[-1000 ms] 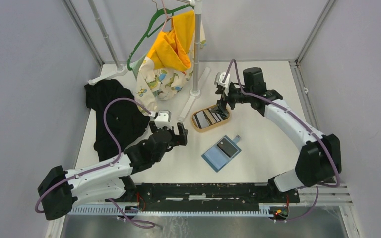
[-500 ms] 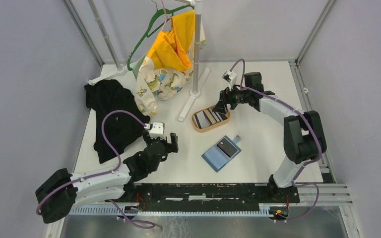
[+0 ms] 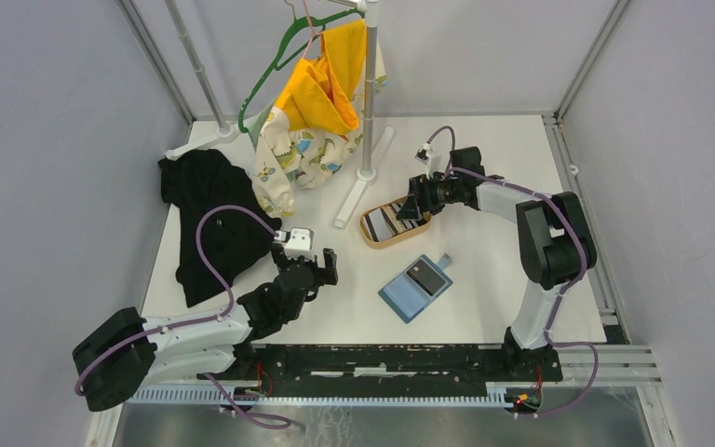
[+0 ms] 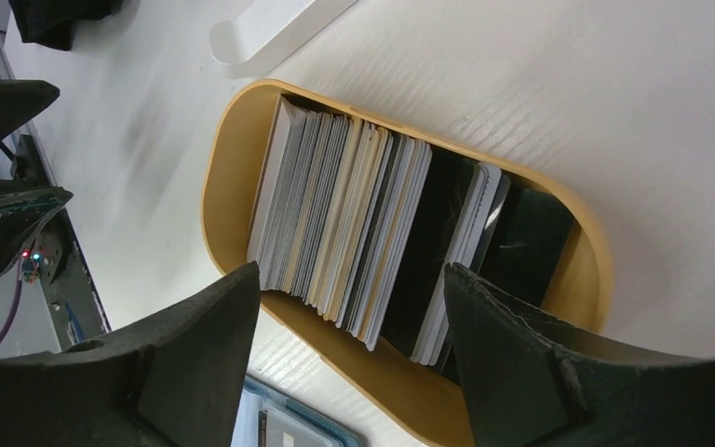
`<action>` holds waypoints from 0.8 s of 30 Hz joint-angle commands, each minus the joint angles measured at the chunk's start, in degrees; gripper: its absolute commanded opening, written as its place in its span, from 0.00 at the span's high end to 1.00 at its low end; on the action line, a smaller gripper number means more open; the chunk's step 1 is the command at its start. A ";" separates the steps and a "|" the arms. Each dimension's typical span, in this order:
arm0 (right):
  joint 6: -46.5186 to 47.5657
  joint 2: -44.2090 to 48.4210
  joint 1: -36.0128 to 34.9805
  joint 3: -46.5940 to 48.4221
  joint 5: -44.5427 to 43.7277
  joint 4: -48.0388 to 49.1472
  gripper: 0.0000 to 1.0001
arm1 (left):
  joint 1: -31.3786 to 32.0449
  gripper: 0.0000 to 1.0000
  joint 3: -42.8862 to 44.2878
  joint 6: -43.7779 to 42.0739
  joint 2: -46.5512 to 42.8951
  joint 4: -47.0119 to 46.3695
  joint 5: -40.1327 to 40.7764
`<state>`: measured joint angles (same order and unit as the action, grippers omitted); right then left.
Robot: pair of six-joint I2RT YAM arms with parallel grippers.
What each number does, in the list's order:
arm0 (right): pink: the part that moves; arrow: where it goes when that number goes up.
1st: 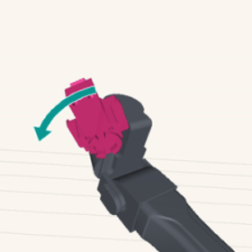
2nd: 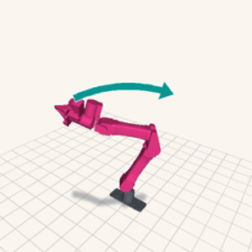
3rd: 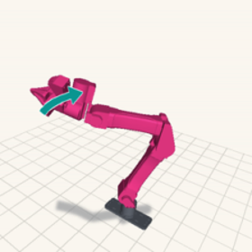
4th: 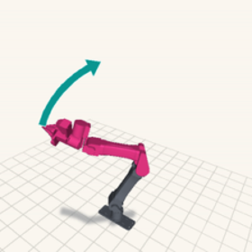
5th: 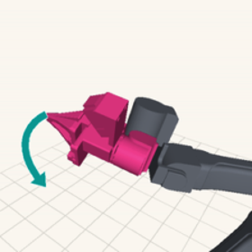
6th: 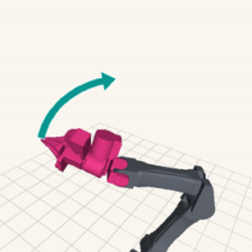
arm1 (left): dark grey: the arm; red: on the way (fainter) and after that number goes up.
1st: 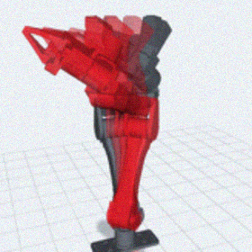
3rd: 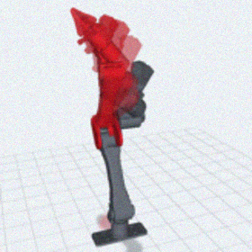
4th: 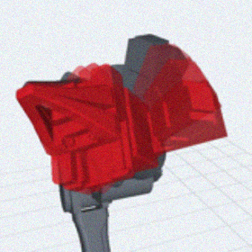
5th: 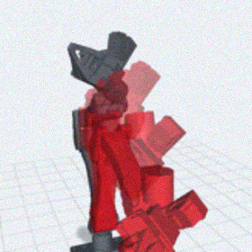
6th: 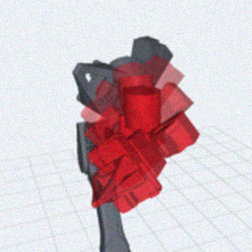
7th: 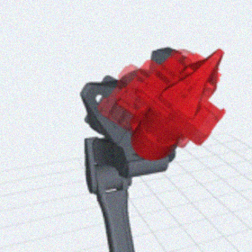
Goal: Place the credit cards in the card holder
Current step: Pick up the credit card from the storage box.
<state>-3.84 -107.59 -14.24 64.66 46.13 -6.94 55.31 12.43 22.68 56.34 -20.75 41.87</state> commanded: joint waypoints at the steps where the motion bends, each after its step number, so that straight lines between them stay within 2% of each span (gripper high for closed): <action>1: -3.26 -1.86 0.15 2.67 -0.35 1.23 0.22 | -0.13 0.00 2.77 -2.91 0.92 -3.33 1.31; 11: -7.75 -2.71 -1.08 3.35 -4.97 1.09 0.22 | -0.12 0.00 3.04 -2.99 1.30 -3.24 1.32; 24: -8.10 -3.49 -4.92 5.40 -7.77 -1.37 0.24 | -0.17 0.01 3.74 -3.03 2.37 -2.89 1.34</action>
<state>-10.50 -110.54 -18.37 68.16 38.72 -7.46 55.31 13.58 22.65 58.50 -21.12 41.85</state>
